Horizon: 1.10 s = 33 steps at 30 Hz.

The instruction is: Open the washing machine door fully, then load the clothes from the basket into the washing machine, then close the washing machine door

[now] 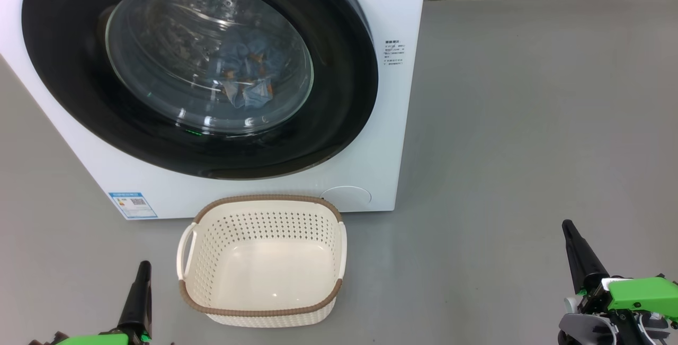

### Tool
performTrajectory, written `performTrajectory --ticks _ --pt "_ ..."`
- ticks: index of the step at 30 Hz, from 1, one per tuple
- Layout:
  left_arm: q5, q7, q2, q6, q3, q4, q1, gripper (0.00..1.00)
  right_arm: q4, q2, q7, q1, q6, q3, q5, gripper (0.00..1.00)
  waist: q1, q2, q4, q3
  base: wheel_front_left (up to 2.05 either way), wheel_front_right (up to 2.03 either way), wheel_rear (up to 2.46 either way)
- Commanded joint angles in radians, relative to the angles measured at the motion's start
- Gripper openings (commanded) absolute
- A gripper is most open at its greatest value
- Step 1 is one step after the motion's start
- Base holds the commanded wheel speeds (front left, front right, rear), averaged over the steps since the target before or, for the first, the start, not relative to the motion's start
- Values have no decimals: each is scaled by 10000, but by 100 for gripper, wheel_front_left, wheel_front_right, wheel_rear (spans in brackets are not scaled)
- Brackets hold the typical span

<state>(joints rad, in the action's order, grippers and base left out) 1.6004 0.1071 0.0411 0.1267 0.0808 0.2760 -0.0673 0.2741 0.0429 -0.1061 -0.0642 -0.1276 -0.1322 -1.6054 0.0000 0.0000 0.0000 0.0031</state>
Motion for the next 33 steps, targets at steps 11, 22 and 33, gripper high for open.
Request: performTrajectory --ticks 11,22,33 --pt "82 61 91 40 329 -311 -407 0 -294 79 -74 -438 -31 180 -28 0 0 0 0 0 0 0 0" --pt "82 61 91 40 329 -312 -407 0 -293 78 -75 -438 -31 178 -27 0 0 0 0 0 0 0 0" --pt "83 61 91 40 329 -312 -407 0 -293 77 -76 -438 -31 177 -26 0 0 0 0 0 0 0 0"
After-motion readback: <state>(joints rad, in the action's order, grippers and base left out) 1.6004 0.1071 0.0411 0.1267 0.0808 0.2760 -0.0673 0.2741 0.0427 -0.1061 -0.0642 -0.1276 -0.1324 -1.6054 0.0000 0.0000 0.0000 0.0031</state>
